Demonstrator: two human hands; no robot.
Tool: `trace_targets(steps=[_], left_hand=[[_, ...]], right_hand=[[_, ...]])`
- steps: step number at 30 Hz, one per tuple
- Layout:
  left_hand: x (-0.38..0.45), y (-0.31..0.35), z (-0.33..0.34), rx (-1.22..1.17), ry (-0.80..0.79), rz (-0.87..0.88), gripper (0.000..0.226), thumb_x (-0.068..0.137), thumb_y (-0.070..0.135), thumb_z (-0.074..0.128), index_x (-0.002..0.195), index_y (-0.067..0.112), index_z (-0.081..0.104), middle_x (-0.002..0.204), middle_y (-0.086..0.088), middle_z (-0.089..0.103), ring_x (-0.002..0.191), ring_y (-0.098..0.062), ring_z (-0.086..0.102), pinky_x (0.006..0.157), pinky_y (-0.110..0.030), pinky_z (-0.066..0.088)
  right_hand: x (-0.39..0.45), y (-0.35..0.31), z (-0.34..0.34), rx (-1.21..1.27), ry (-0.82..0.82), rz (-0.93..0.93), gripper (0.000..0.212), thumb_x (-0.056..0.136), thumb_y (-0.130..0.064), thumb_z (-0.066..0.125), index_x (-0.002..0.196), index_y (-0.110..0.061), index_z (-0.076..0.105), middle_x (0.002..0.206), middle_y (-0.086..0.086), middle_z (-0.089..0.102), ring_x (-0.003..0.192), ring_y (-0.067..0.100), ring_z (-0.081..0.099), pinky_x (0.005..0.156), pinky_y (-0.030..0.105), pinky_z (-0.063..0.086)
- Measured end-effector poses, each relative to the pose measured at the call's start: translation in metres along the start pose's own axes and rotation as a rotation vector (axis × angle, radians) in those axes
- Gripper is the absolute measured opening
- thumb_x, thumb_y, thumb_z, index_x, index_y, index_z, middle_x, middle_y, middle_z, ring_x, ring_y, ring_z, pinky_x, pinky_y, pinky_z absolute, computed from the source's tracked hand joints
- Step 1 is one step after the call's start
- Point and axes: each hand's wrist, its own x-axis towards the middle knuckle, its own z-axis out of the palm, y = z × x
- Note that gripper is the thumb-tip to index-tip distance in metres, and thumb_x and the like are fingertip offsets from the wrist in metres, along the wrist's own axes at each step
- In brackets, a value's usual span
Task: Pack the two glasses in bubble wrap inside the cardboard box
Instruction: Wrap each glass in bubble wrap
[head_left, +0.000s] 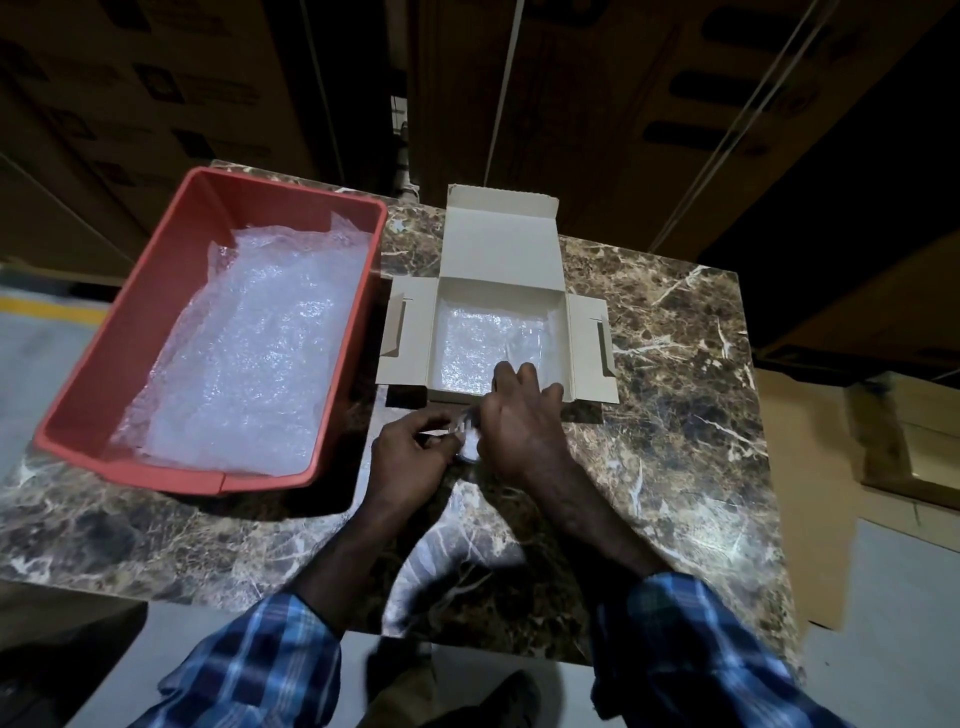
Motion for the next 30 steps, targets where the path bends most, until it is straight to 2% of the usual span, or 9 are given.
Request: trace_targets(steps=[5, 10, 14, 16, 18, 21, 25, 28, 30], left_hand=[[-0.001, 0.005, 0.000, -0.064, -0.019, -0.013, 0.018, 0.087, 0.007, 0.075, 0.091, 0.024, 0.076, 0.085, 0.005, 0.077, 0.070, -0.013, 0.074, 0.068, -0.029, 0.058], [-0.002, 0.003, -0.003, -0.081, -0.077, -0.051, 0.015, 0.087, 0.015, 0.073, 0.093, 0.028, 0.077, 0.079, -0.004, 0.075, 0.070, -0.028, 0.074, 0.072, -0.049, 0.061], [-0.001, 0.005, -0.006, 0.029, -0.085, -0.004, 0.025, 0.082, 0.007, 0.072, 0.092, 0.029, 0.074, 0.071, 0.000, 0.072, 0.066, -0.019, 0.072, 0.068, -0.039, 0.062], [0.000, 0.008, -0.007, 0.062, -0.081, 0.002, 0.030, 0.078, 0.001, 0.069, 0.090, 0.029, 0.073, 0.072, -0.001, 0.072, 0.066, -0.017, 0.070, 0.065, -0.034, 0.060], [0.000, 0.010, -0.007, 0.093, -0.074, 0.007, 0.029, 0.077, 0.002, 0.069, 0.087, 0.029, 0.072, 0.073, 0.002, 0.071, 0.066, -0.012, 0.068, 0.063, -0.026, 0.059], [0.003, 0.013, -0.004, 0.178, -0.075, 0.012, 0.022, 0.075, 0.009, 0.071, 0.082, 0.030, 0.071, 0.075, 0.007, 0.070, 0.066, -0.007, 0.065, 0.058, -0.015, 0.047], [0.017, 0.019, -0.001, 0.390, -0.148, -0.026, 0.021, 0.070, 0.008, 0.071, 0.076, 0.023, 0.058, 0.075, 0.008, 0.064, 0.075, -0.015, 0.063, 0.062, -0.024, 0.046], [0.024, 0.027, 0.004, 0.518, -0.196, -0.069, 0.022, 0.074, 0.015, 0.067, 0.091, 0.025, 0.058, 0.095, 0.005, 0.065, 0.090, -0.023, 0.063, 0.072, -0.027, 0.047], [0.027, 0.028, 0.008, 0.624, -0.224, -0.067, 0.039, 0.075, 0.022, 0.065, 0.113, 0.023, 0.062, 0.113, -0.004, 0.066, 0.104, -0.030, 0.064, 0.083, -0.033, 0.053]], right_hand=[[0.008, -0.004, 0.003, -0.123, -0.012, -0.049, 0.024, 0.075, -0.025, 0.079, 0.096, -0.018, 0.071, 0.121, 0.011, 0.048, 0.113, 0.032, 0.042, 0.090, 0.049, 0.036], [0.011, -0.002, 0.010, -0.100, 0.006, -0.069, 0.024, 0.072, -0.024, 0.083, 0.092, -0.015, 0.073, 0.107, 0.008, 0.057, 0.099, 0.029, 0.052, 0.079, 0.040, 0.041], [0.008, -0.002, 0.014, -0.100, 0.032, -0.051, 0.026, 0.057, -0.019, 0.089, 0.074, -0.017, 0.070, 0.100, 0.008, 0.056, 0.094, 0.030, 0.051, 0.073, 0.041, 0.040], [-0.001, 0.000, 0.023, -0.038, 0.099, -0.123, 0.023, 0.071, -0.023, 0.084, 0.075, -0.023, 0.061, 0.109, 0.009, 0.048, 0.104, 0.031, 0.047, 0.083, 0.045, 0.037], [-0.005, 0.003, 0.028, 0.058, 0.173, -0.130, 0.036, 0.078, -0.019, 0.079, 0.073, -0.030, 0.045, 0.108, 0.006, 0.040, 0.104, 0.028, 0.044, 0.086, 0.044, 0.034], [-0.002, 0.003, 0.024, 0.046, 0.129, -0.113, 0.026, 0.067, -0.017, 0.086, 0.072, -0.024, 0.061, 0.094, 0.004, 0.039, 0.087, 0.024, 0.041, 0.070, 0.038, 0.037], [0.004, 0.004, 0.020, 0.024, 0.145, -0.152, 0.012, 0.070, -0.020, 0.081, 0.076, -0.020, 0.071, 0.084, -0.002, 0.028, 0.079, 0.018, 0.031, 0.067, 0.034, 0.024], [0.004, 0.004, 0.017, 0.039, 0.131, -0.157, 0.007, 0.076, -0.024, 0.072, 0.072, -0.019, 0.070, 0.086, -0.002, 0.031, 0.087, 0.021, 0.036, 0.069, 0.036, 0.026], [0.004, 0.004, 0.011, 0.119, 0.118, -0.146, 0.019, 0.081, -0.021, 0.070, 0.064, -0.021, 0.062, 0.080, -0.003, 0.028, 0.081, 0.019, 0.034, 0.067, 0.035, 0.025]])
